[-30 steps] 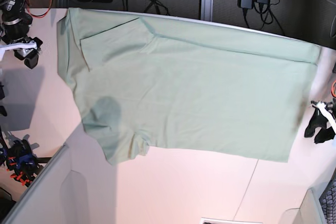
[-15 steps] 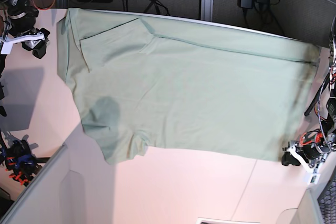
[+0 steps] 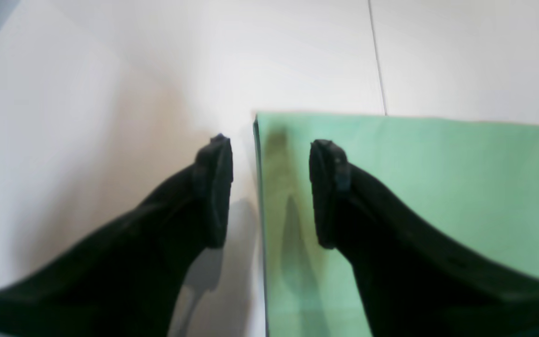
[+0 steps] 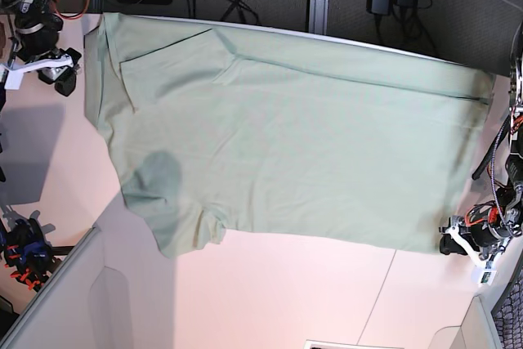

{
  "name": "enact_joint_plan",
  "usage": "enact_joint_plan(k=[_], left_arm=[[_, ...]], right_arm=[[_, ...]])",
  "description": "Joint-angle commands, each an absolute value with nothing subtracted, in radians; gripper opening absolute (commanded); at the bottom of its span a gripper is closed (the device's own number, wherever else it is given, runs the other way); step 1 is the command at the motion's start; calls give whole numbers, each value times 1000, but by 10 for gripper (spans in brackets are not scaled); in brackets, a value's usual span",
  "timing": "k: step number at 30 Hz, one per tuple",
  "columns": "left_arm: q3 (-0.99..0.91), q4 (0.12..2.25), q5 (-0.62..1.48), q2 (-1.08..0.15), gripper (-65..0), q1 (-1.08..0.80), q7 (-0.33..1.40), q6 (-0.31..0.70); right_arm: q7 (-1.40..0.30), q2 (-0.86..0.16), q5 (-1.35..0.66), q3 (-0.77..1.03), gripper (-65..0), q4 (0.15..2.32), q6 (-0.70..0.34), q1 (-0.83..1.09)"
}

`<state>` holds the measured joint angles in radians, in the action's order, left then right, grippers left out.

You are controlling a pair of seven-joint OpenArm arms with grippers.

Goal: Fold the T-shirt properly
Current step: 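Grasp the hem corners with both grippers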

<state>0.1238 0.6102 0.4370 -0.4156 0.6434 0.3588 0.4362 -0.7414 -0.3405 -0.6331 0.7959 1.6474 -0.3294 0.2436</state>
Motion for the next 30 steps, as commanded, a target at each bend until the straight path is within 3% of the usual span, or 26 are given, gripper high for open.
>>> enact_joint_plan(k=[1,10,20,30], left_arm=[[132,625,443,-424,-345,680,339,435],[179,625,425,-416,-345,684,319,430],[179,449,402,-416,-345,723,221,430],[179,435,402,-384,-345,719,210,472]], right_arm=[[-723,-360,-634,783,-344,1663,-324,233],[-745,-319,-551,581,-344,1663,-291,172],[-746,-297,-538,571,-344,1663,-292,177],[-749,-297,-538,571,-344,1664,-292,178]])
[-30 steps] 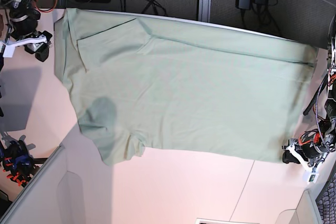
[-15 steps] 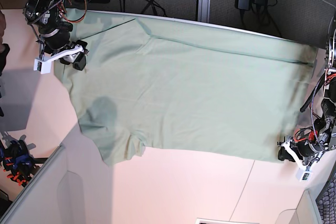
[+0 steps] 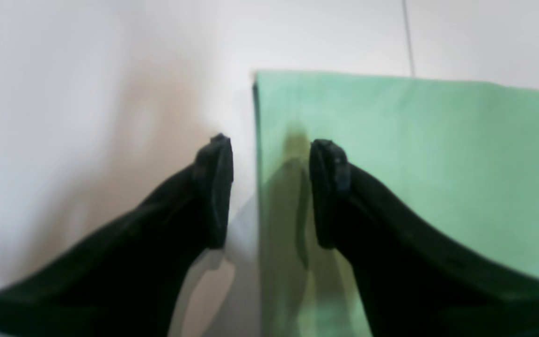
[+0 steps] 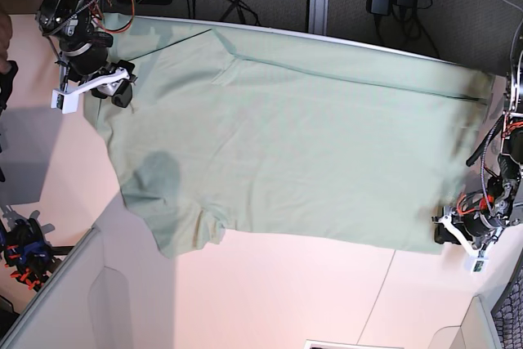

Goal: Fold the T-shirt properly
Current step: 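Grasp the hem corners with both grippers, then lift the hem with both grippers and fold it toward the collar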

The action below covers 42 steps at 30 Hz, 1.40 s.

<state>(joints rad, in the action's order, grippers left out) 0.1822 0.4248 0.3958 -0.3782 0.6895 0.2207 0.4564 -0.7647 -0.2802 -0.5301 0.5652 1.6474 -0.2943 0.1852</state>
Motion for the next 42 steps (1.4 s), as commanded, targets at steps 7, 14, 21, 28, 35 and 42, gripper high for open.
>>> enact_joint_plan(k=[7,14,21,28,35,42], left_arm=[[179,435,403,-354,-401,715,210,500],[179,435,403,-355,-650,715,198,590],[179,456,403,-363,-650,715,199,670],[179,484,405,-366,-650,715,202,698],[179,485,405,-367,-650,714,207,698],[179,485,429,-395,-650,706,215,698]], right_arm=[[-749,-297,-538,571,-344,1664,-292,178],[-738,-297,-538,572,-344,1667,-291,173],[-725,-306,-537,591,-344,1672,-291,80],[-691,-311,-487,577,-344,1598,-284,-134],[-603,-349,-345,478,-344,1232,-283,-414],[-504,-422,-209,386,-344,830,-232,-598]])
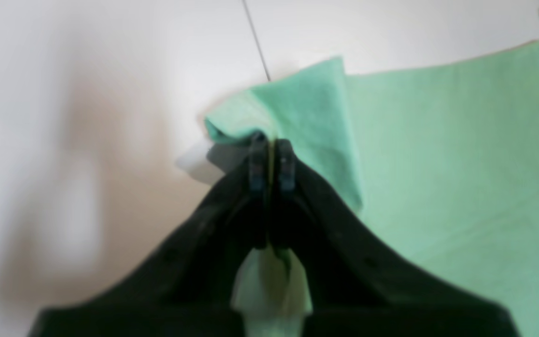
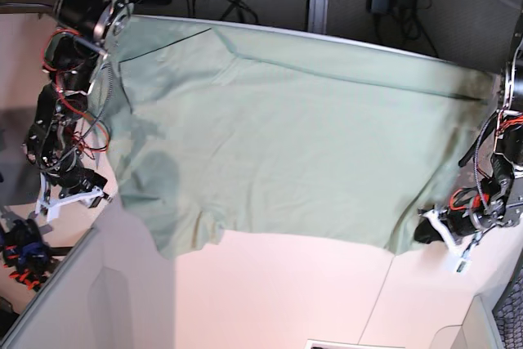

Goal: Fold the T-shirt properly
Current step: 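Lift the hem with both grippers and fold it toward the collar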

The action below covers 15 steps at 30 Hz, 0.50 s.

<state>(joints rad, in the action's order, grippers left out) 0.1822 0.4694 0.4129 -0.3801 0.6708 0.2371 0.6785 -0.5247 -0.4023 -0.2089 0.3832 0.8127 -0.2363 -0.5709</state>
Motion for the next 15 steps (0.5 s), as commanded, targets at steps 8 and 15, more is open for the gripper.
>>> enact_joint_plan(k=[8,15], left_arm=[[179,485,482,-424,-650,706,228,698],[179,485,482,-439,-650,706,220,698]], right_arm=[[-489,-412,-227,348,-344,720,-263,-601],[-486,-359,-225,348,-344,721,-300,-601]])
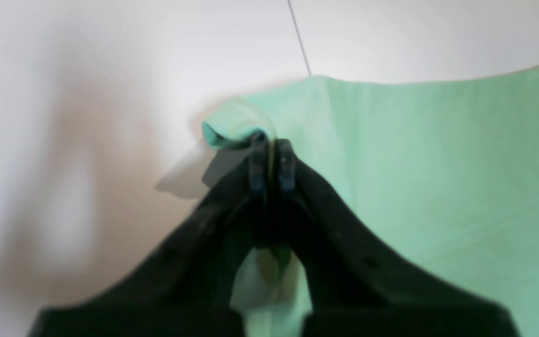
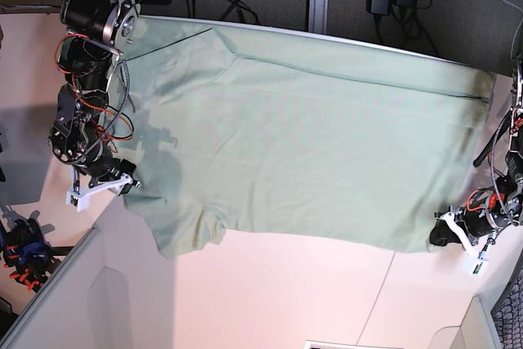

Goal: Fold the T-shirt properly
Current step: 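Lift the hem with both grippers and fold it toward the collar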

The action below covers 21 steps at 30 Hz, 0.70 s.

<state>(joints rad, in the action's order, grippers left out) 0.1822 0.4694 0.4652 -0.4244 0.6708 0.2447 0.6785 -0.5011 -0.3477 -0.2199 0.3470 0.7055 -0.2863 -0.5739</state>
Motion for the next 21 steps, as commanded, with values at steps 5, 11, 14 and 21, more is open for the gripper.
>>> enact_joint_plan(k=[5,11,14,21], left_arm=[[179,485,483,-441,-650,706,213,698],[179,485,483,-441,-650,706,213,698],[179,485,482,-441,-650,706,214,698],[179,485,482,-441,-650,706,213,698]], right_arm=[[-486,-348,-225,347,-344,721,-319,-601],[-495,-346,-229,346,-344,721,-319,-600],[-497,-346,-262,346,-344,721,-339,-583],[-493,-332,-269,346,-353,721,-348,-551]])
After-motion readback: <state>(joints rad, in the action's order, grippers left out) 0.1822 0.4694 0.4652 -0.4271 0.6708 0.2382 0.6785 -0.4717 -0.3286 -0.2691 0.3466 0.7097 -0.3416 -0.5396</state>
